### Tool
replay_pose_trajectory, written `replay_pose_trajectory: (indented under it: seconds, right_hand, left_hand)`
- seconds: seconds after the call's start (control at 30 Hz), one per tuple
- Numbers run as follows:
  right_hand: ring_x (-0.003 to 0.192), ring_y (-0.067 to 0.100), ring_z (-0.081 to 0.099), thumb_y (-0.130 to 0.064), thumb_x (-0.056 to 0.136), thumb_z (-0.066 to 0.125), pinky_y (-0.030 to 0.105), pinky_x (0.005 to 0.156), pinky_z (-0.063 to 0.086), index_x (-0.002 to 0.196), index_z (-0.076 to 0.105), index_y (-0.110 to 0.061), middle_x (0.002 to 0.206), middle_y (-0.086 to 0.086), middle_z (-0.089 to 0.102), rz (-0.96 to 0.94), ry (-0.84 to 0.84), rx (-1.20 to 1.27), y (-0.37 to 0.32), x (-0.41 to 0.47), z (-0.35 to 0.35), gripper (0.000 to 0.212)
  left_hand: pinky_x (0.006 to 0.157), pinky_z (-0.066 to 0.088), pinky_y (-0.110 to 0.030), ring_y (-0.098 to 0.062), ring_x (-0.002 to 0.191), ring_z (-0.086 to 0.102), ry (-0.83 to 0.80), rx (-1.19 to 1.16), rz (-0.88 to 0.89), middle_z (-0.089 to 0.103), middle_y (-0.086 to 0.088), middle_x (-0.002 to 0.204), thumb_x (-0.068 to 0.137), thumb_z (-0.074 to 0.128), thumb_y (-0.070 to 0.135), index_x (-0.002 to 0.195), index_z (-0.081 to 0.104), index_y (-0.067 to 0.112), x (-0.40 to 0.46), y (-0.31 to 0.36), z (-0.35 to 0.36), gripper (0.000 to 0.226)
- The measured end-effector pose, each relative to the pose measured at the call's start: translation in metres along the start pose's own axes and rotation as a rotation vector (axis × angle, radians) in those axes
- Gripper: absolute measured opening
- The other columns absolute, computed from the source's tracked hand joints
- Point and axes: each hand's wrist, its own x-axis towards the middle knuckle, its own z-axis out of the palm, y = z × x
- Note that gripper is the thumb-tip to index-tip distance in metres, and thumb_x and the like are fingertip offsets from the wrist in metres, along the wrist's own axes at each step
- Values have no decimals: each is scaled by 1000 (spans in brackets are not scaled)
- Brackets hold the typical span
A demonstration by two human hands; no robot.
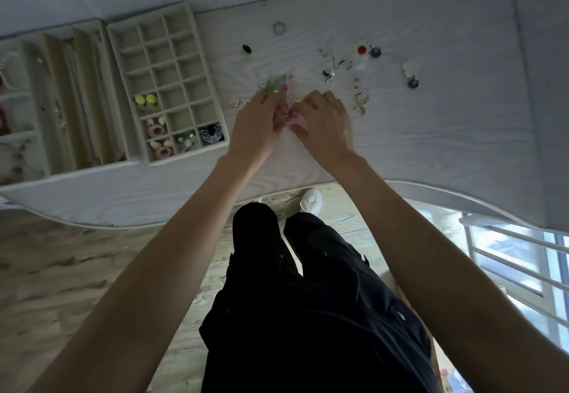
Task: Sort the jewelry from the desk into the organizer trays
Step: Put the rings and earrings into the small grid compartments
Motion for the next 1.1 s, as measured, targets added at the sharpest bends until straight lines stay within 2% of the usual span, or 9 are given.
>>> replay_pose_trajectory:
  seconds: [0.27, 0.4, 0.53, 0.67, 0.73, 0.8, 0.87, 0.93, 1.1]
  right_hand:
    - [90, 27, 58, -20, 89, 58, 34, 76, 43, 95, 64, -9, 95, 9, 63, 19, 52, 12, -3, 4, 0, 14]
    - [86, 24, 63, -22, 92, 53, 34, 75, 47, 99, 63, -13, 93, 4, 68, 97, 6, 103, -6, 6, -4, 15]
    - [73, 16, 66, -12, 86, 62, 38, 70, 55, 90, 65, -12, 82, -2, 69, 203, 126, 437, -9, 10, -12, 5]
    - [71, 15, 70, 4, 85, 58, 35, 74, 58, 82, 66, -12, 77, 2, 69, 391, 133, 913, -17, 16, -36, 19]
    - [78, 15, 70, 5, 83, 59, 34, 79, 57, 84, 69, -14, 82, 4, 71, 419, 122, 1062, -26, 19, -46, 22]
    - [86, 10, 69, 2, 81, 65, 23, 80, 54, 96, 69, -12, 92, 3, 71, 383, 27, 1101, -39, 19, -48, 20]
    - [89, 9, 67, 2, 80, 69, 19, 78, 53, 105, 65, -9, 99, 3, 68, 295, -114, 1130, -58, 22, -43, 28]
    - [85, 15, 68, 4, 78, 70, 28, 79, 55, 102, 65, -8, 93, 7, 69, 238, -195, 1197, -75, 25, -34, 27]
    - [76, 17, 68, -6, 77, 74, 34, 73, 57, 89, 68, -11, 82, 7, 70, 194, -203, 986, -116, 45, 6, 14]
  left_hand:
    - [74, 40, -31, -26, 94, 58, -75, 134, 48, 61, -8, 102, 85, 63, 18, 101, 67, 12, 5, -5, -1, 17]
    - [66, 45, -32, -26, 85, 62, 36, 148, 123, 68, -4, 95, 88, 61, 20, 96, 72, 19, 1, -10, 1, 14]
    - [61, 51, -32, -22, 75, 62, 178, 130, 169, 70, 0, 84, 88, 60, 17, 90, 72, 18, 0, -12, -7, 12]
    - [72, 54, -38, -18, 78, 66, 98, -231, 22, 68, -3, 86, 99, 46, 19, 100, 59, 9, 5, -6, -30, 16]
    - [69, 56, -29, -10, 76, 68, 50, -521, -69, 67, 0, 84, 100, 46, 16, 99, 54, 11, 0, -5, -48, 10]
    - [64, 53, -21, -9, 73, 68, 34, -707, -116, 68, 1, 84, 99, 49, 15, 97, 55, 16, -11, -7, -64, 6]
    - [62, 53, -21, -9, 72, 67, 37, -744, -151, 68, 4, 81, 96, 55, 17, 95, 58, 23, -27, -16, -78, 7]
    - [65, 55, -21, -6, 71, 67, 58, -722, -199, 68, 8, 78, 92, 62, 17, 96, 62, 26, -42, -29, -85, 9]
    - [64, 52, -14, 3, 71, 65, 226, -624, -407, 67, 12, 79, 84, 71, 14, 98, 62, 17, -57, -73, -97, 17]
